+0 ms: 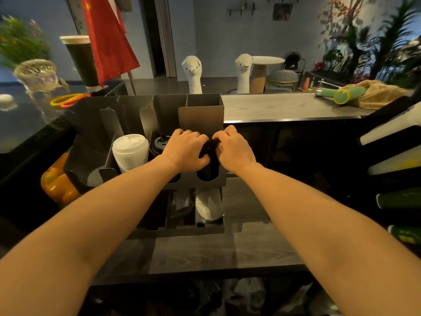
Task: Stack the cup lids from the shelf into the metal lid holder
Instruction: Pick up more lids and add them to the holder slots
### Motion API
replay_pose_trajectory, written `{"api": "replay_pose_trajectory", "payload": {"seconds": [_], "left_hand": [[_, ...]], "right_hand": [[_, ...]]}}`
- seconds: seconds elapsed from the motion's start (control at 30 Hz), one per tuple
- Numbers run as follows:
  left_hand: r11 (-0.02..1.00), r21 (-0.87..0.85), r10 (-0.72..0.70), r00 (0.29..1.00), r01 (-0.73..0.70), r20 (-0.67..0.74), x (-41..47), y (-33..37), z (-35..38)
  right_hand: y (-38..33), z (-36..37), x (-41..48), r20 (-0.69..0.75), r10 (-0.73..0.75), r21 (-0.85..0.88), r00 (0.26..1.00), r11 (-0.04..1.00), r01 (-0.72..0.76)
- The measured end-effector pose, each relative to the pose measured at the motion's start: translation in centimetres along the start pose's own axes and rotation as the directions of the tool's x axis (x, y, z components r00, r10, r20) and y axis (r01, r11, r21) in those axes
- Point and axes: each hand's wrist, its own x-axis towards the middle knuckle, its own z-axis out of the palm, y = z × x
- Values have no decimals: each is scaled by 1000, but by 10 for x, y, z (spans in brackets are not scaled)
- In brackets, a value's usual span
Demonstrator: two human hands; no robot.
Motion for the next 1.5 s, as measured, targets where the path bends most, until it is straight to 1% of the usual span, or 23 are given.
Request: {"api": "replay_pose_trajectory", "payload": {"seconds": [0.07, 0.17, 0.27, 0.37, 0.47, 0.57, 0.63, 0.7, 0.8, 1.03, 1.13, 1.33, 1.4, 1.47, 1.5], "left_hand": [[1000, -14, 1, 1000, -1, -13, -4, -3, -1], [999, -20, 25, 997, -27, -73, -11, 0, -4], [993, -75, 80, 986, -91, -144, -19, 19, -11], [976, -180, 96, 983, -124, -157, -31, 46, -12], [959, -264, 81, 991, -106, -106, -42, 73, -5], [935, -344, 82, 996, -83, -18, -53, 99, 10], [926, -375, 79, 995, -50, 63, -58, 113, 22], [917, -399, 90, 985, -24, 147, -60, 128, 35], [919, -394, 116, 960, -7, 254, -58, 152, 54], [930, -368, 132, 907, 26, 400, -33, 188, 99], [934, -355, 133, 877, 46, 463, -5, 201, 119], [932, -357, 133, 859, 61, 495, 41, 227, 165], [914, -392, 129, 839, 106, 528, 55, 238, 185], [874, -447, 131, 794, 190, 594, 66, 249, 204], [855, -459, 117, 772, 242, 625, 72, 254, 215]], "right_hand": [[-3, -4, -8, -53, 43, 46, 998, 998, -40], [-5, -8, -22, -75, 92, 62, 993, 994, -87], [-2, -13, -41, -63, 146, 34, 987, 989, -144], [5, -13, -66, -26, 204, -18, 979, 979, -205], [14, -12, -96, 44, 286, -63, 957, 957, -283], [26, -9, -128, 126, 367, -114, 921, 928, -355], [35, -5, -145, 191, 425, -146, 885, 904, -403], [48, -2, -162, 262, 493, -169, 830, 870, -463], [72, 1, -182, 325, 556, -226, 765, 831, -508], [130, 6, -205, 377, 651, -303, 659, 759, -576], [165, 10, -203, 402, 681, -319, 612, 730, -604], [233, 22, -195, 421, 723, -345, 548, 686, -640], [255, 26, -190, 417, 742, -339, 526, 663, -667], [273, 31, -186, 403, 747, -297, 529, 654, -696], [282, 34, -184, 391, 743, -254, 543, 654, -712]]}}
